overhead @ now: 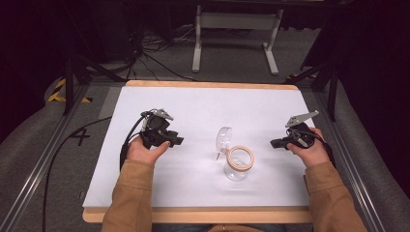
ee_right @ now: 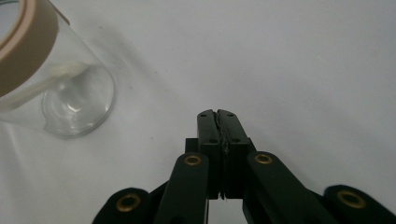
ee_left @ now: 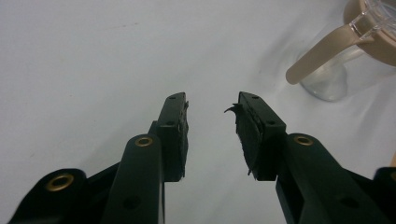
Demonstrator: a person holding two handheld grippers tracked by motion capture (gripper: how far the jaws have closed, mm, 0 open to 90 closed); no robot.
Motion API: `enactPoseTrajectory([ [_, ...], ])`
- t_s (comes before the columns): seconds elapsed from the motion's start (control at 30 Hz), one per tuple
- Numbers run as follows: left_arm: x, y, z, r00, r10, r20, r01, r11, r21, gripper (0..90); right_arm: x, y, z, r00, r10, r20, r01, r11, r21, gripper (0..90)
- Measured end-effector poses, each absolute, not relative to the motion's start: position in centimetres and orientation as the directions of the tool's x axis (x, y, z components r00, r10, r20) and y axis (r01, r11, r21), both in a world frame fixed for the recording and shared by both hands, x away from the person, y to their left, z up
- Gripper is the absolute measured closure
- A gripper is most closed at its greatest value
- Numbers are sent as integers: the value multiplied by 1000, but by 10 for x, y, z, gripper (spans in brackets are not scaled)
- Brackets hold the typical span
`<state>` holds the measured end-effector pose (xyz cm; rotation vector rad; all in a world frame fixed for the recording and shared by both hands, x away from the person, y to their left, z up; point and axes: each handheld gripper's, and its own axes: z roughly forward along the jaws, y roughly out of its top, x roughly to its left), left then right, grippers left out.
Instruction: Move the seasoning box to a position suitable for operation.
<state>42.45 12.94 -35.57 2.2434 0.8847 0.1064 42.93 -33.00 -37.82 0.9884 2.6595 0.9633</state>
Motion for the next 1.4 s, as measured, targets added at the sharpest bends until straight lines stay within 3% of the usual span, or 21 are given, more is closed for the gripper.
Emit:
enactPoseTrajectory([
  [1.03,396,104,-320,828,539,-157,488,-552,676,565,420,-267,-399,-888,424,180,438,654,617,899],
  [1.4,396,101,-319,831,535,-151,479,-552,682,565,416,-264,-399,-894,412,178,432,685,586,899],
])
